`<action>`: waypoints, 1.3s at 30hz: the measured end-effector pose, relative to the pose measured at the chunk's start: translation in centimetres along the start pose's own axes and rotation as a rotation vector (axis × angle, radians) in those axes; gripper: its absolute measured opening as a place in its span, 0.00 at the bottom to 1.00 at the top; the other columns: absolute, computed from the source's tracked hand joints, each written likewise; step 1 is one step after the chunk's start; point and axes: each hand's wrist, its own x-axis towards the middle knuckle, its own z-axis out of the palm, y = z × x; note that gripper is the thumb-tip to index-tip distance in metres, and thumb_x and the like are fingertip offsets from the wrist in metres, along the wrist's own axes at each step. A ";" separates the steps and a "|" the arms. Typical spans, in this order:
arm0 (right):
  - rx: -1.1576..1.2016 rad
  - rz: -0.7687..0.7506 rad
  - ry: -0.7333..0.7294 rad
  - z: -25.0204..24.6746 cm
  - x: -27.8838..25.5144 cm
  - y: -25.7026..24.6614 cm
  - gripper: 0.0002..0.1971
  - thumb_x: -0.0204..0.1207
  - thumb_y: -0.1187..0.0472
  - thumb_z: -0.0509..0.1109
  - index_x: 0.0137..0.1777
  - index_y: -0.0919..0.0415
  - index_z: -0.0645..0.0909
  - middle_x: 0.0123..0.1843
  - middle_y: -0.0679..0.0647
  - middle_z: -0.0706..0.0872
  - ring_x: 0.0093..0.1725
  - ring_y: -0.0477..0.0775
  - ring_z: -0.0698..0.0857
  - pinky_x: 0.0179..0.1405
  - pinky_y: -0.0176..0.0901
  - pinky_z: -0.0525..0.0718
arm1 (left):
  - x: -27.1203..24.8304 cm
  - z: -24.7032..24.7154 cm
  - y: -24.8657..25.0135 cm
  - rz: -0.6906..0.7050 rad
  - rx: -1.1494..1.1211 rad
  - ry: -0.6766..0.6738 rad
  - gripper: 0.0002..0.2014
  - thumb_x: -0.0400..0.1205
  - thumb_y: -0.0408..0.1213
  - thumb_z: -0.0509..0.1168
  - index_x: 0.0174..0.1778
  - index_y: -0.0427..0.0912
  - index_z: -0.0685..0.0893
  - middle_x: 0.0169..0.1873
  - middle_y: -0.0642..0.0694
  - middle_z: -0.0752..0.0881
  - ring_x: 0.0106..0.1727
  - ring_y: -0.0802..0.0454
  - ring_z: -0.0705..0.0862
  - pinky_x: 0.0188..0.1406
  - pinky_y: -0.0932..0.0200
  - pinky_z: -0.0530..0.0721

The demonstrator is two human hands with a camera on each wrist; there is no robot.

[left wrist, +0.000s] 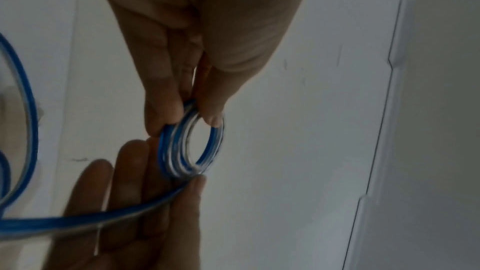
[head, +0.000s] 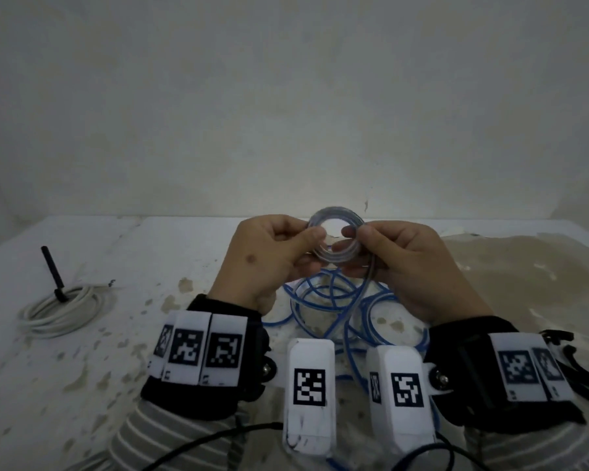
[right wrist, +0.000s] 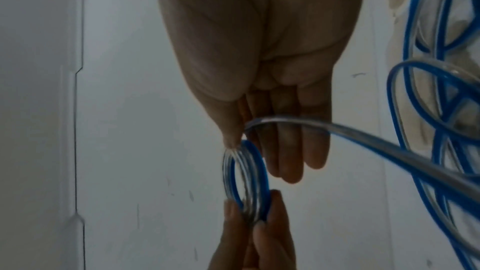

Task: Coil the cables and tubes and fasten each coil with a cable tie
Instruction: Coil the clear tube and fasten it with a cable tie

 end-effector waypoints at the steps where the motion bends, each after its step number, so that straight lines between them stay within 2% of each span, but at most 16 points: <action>1: 0.051 0.025 -0.010 0.1 0.0 0.0 0.09 0.76 0.63 0.64 0.48 0.64 0.85 0.41 0.58 0.92 0.41 0.56 0.90 0.37 0.43 0.89 | 0.1 0.0 0.0 -0.010 -0.061 0.018 0.04 0.76 0.29 0.68 0.36 0.36 0.82 0.23 0.48 0.88 0.25 0.55 0.86 0.25 0.68 0.83; 5: 0.088 -0.013 0.025 1.0 0.1 0.4 0.08 0.77 0.67 0.64 0.51 0.63 0.84 0.43 0.57 0.92 0.46 0.55 0.90 0.43 0.44 0.89 | 0.2 0.1 -0.2 -0.009 -0.140 0.034 0.05 0.78 0.29 0.66 0.36 0.36 0.79 0.28 0.45 0.88 0.28 0.55 0.88 0.29 0.67 0.85; 8: 0.036 -0.087 0.085 1.1 0.2 0.6 0.08 0.77 0.69 0.64 0.47 0.60 0.85 0.38 0.53 0.92 0.43 0.52 0.90 0.44 0.43 0.88 | 0.0 0.3 -0.5 -0.019 -0.036 0.011 0.06 0.79 0.33 0.66 0.36 0.38 0.79 0.34 0.43 0.87 0.34 0.57 0.88 0.34 0.64 0.88; 11: 0.095 -0.083 0.073 1.0 0.1 0.1 0.09 0.78 0.71 0.62 0.46 0.63 0.84 0.34 0.55 0.90 0.40 0.55 0.89 0.47 0.47 0.88 | -0.1 -0.2 -0.8 -0.075 0.121 -0.038 0.09 0.77 0.38 0.69 0.34 0.38 0.81 0.37 0.42 0.87 0.41 0.56 0.87 0.36 0.61 0.87; 15: 0.183 -0.052 0.070 1.0 0.1 -0.3 0.10 0.80 0.72 0.59 0.47 0.68 0.82 0.29 0.55 0.86 0.33 0.52 0.87 0.38 0.42 0.88 | -0.4 -0.4 -0.6 -0.064 0.239 -0.093 0.10 0.73 0.38 0.72 0.39 0.33 0.85 0.32 0.45 0.89 0.37 0.56 0.89 0.32 0.65 0.85; 17: 0.194 -0.052 0.049 1.0 0.0 -0.5 0.08 0.79 0.69 0.60 0.48 0.68 0.82 0.31 0.56 0.87 0.34 0.52 0.87 0.41 0.44 0.88 | -0.5 -0.2 -0.6 -0.058 0.193 -0.067 0.08 0.73 0.37 0.72 0.34 0.36 0.84 0.29 0.47 0.89 0.34 0.56 0.89 0.31 0.67 0.85; 19: 0.176 -0.065 0.023 1.0 -0.2 -0.7 0.07 0.73 0.65 0.65 0.47 0.65 0.83 0.34 0.56 0.89 0.38 0.54 0.88 0.44 0.47 0.89 | -0.4 0.0 -0.7 -0.066 0.112 -0.036 0.07 0.73 0.36 0.72 0.30 0.40 0.83 0.27 0.47 0.88 0.32 0.56 0.88 0.32 0.66 0.85; 21: 0.111 -0.095 0.024 0.8 -0.3 -0.8 0.06 0.72 0.68 0.67 0.46 0.64 0.84 0.33 0.55 0.89 0.36 0.52 0.88 0.42 0.43 0.88 | -0.4 -0.1 -0.7 -0.070 0.110 -0.045 0.07 0.73 0.35 0.72 0.30 0.40 0.84 0.27 0.48 0.88 0.33 0.56 0.88 0.33 0.65 0.86; 23: 0.031 -0.114 0.026 0.5 -0.2 -0.8 0.07 0.75 0.73 0.65 0.45 0.64 0.83 0.30 0.54 0.88 0.34 0.51 0.88 0.38 0.38 0.87 | -0.5 -0.3 -0.6 -0.073 0.201 -0.096 0.06 0.72 0.36 0.73 0.34 0.38 0.86 0.29 0.46 0.89 0.34 0.56 0.89 0.35 0.63 0.86; 25: -0.058 -0.105 -0.004 0.4 -0.3 -0.8 0.08 0.75 0.75 0.65 0.45 0.65 0.84 0.30 0.56 0.88 0.34 0.53 0.87 0.39 0.39 0.88 | -0.6 -0.6 -0.3 -0.080 0.320 -0.152 0.06 0.71 0.37 0.74 0.36 0.37 0.88 0.31 0.44 0.90 0.35 0.57 0.88 0.36 0.64 0.86; 28: -0.280 -0.087 -0.109 0.5 -0.6 -0.8 0.08 0.75 0.74 0.67 0.47 0.65 0.87 0.35 0.61 0.90 0.36 0.54 0.88 0.42 0.39 0.88 | -0.8 -1.3 0.7 -0.005 0.413 -0.136 0.02 0.71 0.38 0.74 0.33 0.45 0.89 0.30 0.47 0.90 0.35 0.58 0.87 0.35 0.63 0.86; 30: -0.420 -0.100 -0.160 0.7 -0.8 -0.9 0.08 0.75 0.72 0.69 0.49 0.64 0.88 0.37 0.61 0.91 0.38 0.54 0.89 0.43 0.40 0.88 | -0.9 -1.9 1.3 0.065 0.473 -0.112 0.01 0.71 0.37 0.74 0.33 0.46 0.90 0.29 0.48 0.90 0.34 0.58 0.87 0.37 0.58 0.87; 33: -0.489 -0.111 -0.192 0.8 -0.9 -1.1 0.08 0.74 0.71 0.70 0.49 0.63 0.89 0.35 0.57 0.90 0.37 0.54 0.89 0.44 0.42 0.88 | -1.3 -2.3 1.8 0.102 0.607 -0.177 0.03 0.72 0.35 0.74 0.36 0.49 0.89 0.29 0.46 0.90 0.32 0.55 0.87 0.36 0.57 0.87; 36: -0.413 -0.074 -0.198 0.7 -0.9 -1.1 0.09 0.73 0.72 0.71 0.50 0.62 0.88 0.34 0.54 0.91 0.34 0.48 0.88 0.40 0.37 0.86 | -1.6 -2.0 1.9 0.097 0.698 -0.287 0.04 0.73 0.35 0.73 0.38 0.49 0.89 0.33 0.43 0.91 0.37 0.47 0.89 0.38 0.56 0.89; 39: -0.217 -0.030 -0.173 0.5 -0.9 -1.0 0.07 0.71 0.71 0.71 0.47 0.66 0.87 0.35 0.63 0.90 0.34 0.54 0.88 0.40 0.42 0.88 | -1.5 -1.8 1.8 0.149 0.727 -0.280 0.03 0.74 0.34 0.73 0.38 0.47 0.90 0.33 0.44 0.90 0.37 0.47 0.89 0.40 0.54 0.89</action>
